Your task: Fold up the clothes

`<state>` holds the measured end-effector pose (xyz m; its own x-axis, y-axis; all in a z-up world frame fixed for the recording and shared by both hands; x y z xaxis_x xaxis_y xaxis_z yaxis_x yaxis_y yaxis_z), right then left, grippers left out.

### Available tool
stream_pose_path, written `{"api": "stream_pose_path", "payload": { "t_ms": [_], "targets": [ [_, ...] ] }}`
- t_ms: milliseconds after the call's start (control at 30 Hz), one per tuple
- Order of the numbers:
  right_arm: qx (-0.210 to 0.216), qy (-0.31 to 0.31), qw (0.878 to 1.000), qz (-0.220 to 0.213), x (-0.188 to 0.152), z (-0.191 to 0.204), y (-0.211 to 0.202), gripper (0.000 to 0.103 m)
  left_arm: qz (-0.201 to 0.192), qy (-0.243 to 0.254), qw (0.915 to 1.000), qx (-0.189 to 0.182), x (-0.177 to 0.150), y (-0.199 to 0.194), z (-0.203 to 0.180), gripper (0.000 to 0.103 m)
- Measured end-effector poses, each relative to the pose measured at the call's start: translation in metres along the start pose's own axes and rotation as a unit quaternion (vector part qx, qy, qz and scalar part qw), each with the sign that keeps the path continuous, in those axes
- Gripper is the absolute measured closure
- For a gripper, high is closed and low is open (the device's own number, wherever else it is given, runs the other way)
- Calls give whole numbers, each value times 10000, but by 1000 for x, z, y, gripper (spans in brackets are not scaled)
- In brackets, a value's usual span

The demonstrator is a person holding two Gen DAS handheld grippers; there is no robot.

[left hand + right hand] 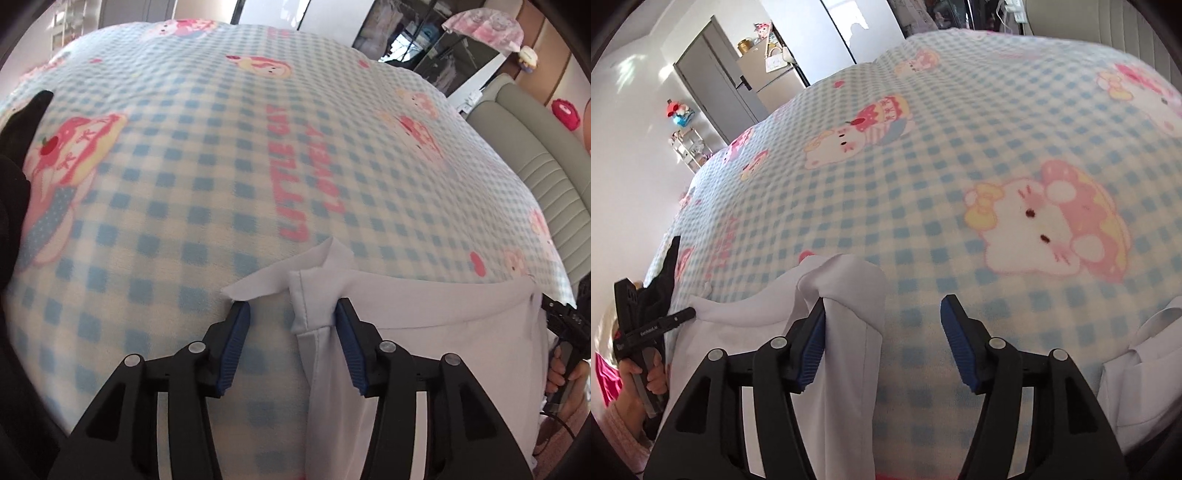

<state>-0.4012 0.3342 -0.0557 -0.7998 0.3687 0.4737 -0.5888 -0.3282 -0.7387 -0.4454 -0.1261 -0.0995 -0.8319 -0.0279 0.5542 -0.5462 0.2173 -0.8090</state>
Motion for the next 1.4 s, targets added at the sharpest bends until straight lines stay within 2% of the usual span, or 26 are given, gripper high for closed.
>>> {"api": "stream_pose_path", "payload": {
  "t_ms": [33, 67, 167, 200, 267, 333, 367, 433, 500, 533, 567, 600, 633, 667, 700, 733, 800, 833, 900, 967, 1000, 1067, 1133, 1200, 1267, 1400],
  "targets": [
    [126, 191, 9997, 68, 0, -6, 1, 41, 68, 66, 9996, 264, 1, 2, 0, 66],
    [214, 275, 9993, 152, -1, -10, 1, 41, 78, 181, 9987, 472, 1, 3, -1, 69],
    [137, -145, 9975, 682, -9, -4, 11, 39, 114, 377, 9954, 870, 1, 0, 2, 69],
    [69, -317, 9958, 851, -12, -2, 13, 39, 121, 323, 9960, 820, 1, -2, 5, 68],
    [74, -385, 9952, 895, -12, -3, 11, 39, 35, 46, 9998, 206, 1, -11, 14, 65],
    [318, -46, 9970, 701, -8, -12, 5, 39, -111, -323, 9980, -526, 1, -17, 22, 60],
    [456, 158, 9970, 604, -4, -16, 3, 39, -149, -432, 9967, -678, 1, -18, 24, 56],
    [685, 453, 9943, 684, 2, -19, 16, 39, 78, -479, 9952, -844, 0, -9, 23, 52],
    [847, 682, 9896, 940, 5, -19, 36, 37, 353, -326, 9953, -837, -3, 7, 15, 58],
    [807, 697, 9880, 1119, 3, -15, 49, 37, 398, -114, 9969, -662, -4, 9, 8, 83],
    [750, 623, 9883, 1176, 1, -10, 57, 52, 321, -28, 9978, -573, -3, 5, 6, 93],
    [730, 515, 9894, 1148, 0, -5, 59, 68, 235, 45, 9985, -494, -2, 1, 3, 93],
    [730, 410, 9906, 1085, 1, 2, 57, 95, 148, 118, 9990, -414, -1, -4, 1, 94],
    [729, 305, 9916, 1021, 2, 8, 56, 96, 81, 166, 9991, -380, 1, -9, 2, 94],
    [684, 224, 9928, 956, 4, 12, 55, 96, 16, 212, 9992, -350, 3, -14, 3, 94],
    [600, 163, 9941, 890, 6, 14, 53, 96, 121, 247, 9994, -208, 5, -6, 4, 95],
    [433, 40, 9962, 757, 9, 18, 49, 96, 526, 399, 9978, 57, 3, 14, 6, 95],
    [336, 109, 9962, 802, 10, 15, 53, 96, 823, 525, 9951, 165, -3, 26, 7, 91],
    [188, 242, 9943, 1022, 5, 5, 70, 95, 846, 491, 9950, 196, 0, 23, 8, 90],
    [131, 349, 9932, 1106, 2, -2, 78, 93, 562, -14, 9984, 96, 10, -2, 17, 72],
    [195, 455, 9939, 988, 6, -2, 69, 89, 328, -152, 9993, 78, 13, -21, 20, 68],
    [222, 457, 9967, 629, 14, 3, 40, 70, 86, 104, 9998, -163, 11, -56, 11, 67],
    [233, 212, 9985, 446, 15, 14, 8, 64, 63, 641, 9975, -276, -4, -89, -7, 67],
    [257, -86, 9984, 505, 7, 28, -22, 64, 60, 1046, 9937, -394, -28, -117, -30, 67],
    [255, -459, 9966, 629, -15, 49, -51, 64, 130, 1121, 9921, -542, -51, -130, -53, 67],
    [408, -1027, 9895, 936, -103, 83, -99, 64, 170, 796, 9939, -739, -117, -153, -72, 67]
  ]
}}
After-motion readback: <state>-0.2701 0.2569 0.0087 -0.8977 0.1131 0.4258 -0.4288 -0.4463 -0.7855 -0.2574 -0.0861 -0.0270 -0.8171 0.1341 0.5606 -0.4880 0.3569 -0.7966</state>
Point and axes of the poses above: each gripper's, at about its wrist camera, not at the fingertips, and y roughly the way its jaws point, z to its left, x to its top, the point moved 1 cm from there along y, roughly the way its jaws point, and after that the axes turned 8 degrees about y, right-handed, at the moved point
